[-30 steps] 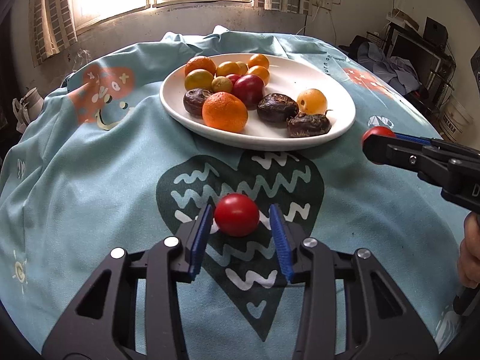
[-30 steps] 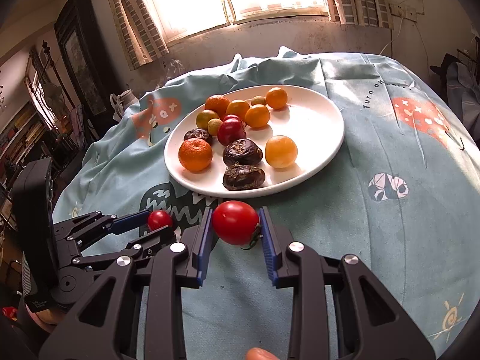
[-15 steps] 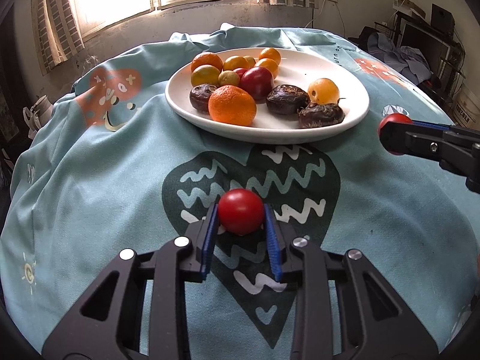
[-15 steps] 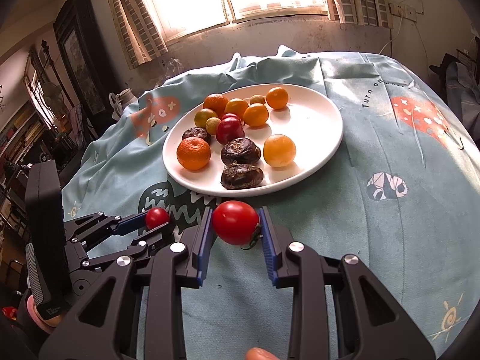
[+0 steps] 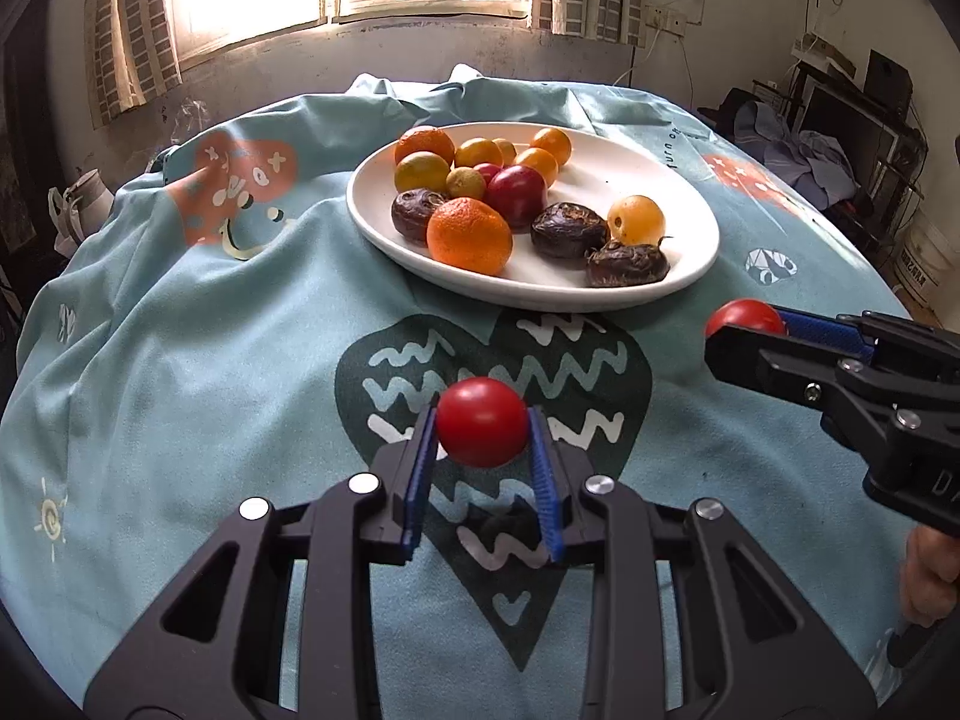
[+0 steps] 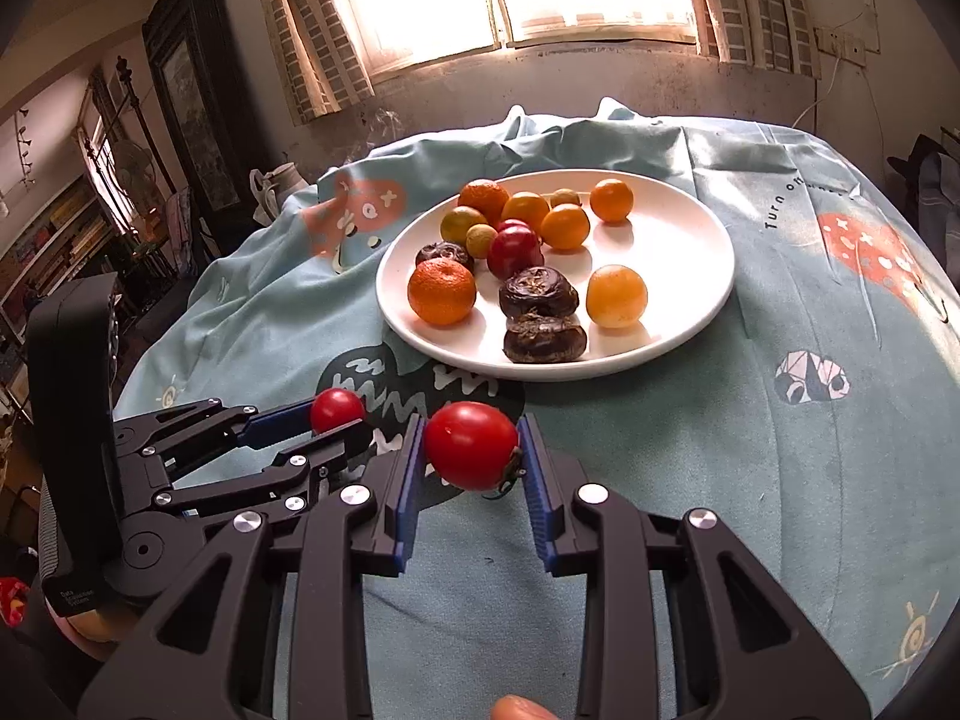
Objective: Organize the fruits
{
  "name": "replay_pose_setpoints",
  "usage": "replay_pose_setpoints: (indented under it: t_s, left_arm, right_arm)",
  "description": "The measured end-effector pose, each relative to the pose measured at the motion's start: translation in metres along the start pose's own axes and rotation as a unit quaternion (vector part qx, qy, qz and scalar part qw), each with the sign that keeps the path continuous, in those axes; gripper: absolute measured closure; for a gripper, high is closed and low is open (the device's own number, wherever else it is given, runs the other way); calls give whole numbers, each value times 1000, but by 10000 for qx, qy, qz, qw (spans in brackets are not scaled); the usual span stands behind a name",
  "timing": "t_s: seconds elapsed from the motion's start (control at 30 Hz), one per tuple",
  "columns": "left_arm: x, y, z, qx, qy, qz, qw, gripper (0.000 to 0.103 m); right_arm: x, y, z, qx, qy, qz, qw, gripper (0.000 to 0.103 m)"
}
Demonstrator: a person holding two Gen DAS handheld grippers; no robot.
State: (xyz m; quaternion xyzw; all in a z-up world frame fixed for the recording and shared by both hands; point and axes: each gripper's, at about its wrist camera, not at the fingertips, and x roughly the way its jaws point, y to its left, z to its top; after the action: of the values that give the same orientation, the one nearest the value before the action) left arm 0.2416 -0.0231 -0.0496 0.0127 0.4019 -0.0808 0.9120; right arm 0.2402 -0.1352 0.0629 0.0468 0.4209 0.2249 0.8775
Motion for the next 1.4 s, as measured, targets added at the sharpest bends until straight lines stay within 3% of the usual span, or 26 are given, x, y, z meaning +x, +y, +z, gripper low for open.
replay_pose_setpoints:
  t_s: [0.13,0.3,0.63,0.87,1.1,1.13,1.2,1.3,1.33,1.4]
  left_arm:
    - [-21,1,15,15,-167,-140,9998,73]
    - [-34,10,67,-8,-392,-345,9986,73]
    - [32,7,151,6,-268,-175,9995,73]
    - [87,9,158,-46,45,-9,10000,73]
    - [108,15,156,-45,120,118,9998,72]
    - [107,14,156,-1,102,160,9998,69]
    - [102,14,156,12,-10,323,9995,32]
    - [89,14,156,52,-211,443,9988,29]
    - [84,15,155,15,-227,440,9988,25]
    - [70,17,152,-63,-339,460,9983,13]
  right_arm:
    - [-23,-4,12,142,-444,249,9986,72]
    - [-38,-27,50,211,-968,11,9951,72]
    - [25,-76,106,226,-629,-230,9975,72]
    - [72,-83,105,210,-279,-111,9993,72]
    - [98,-83,104,139,-98,-125,9998,70]
    - [100,-83,104,125,-80,-127,9998,63]
    - [100,-82,104,100,-66,-94,9999,62]
    - [96,-78,105,61,-35,-104,9999,60]
    - [94,-78,104,64,-35,-86,9999,53]
    - [85,-77,102,113,-21,-62,9999,27]
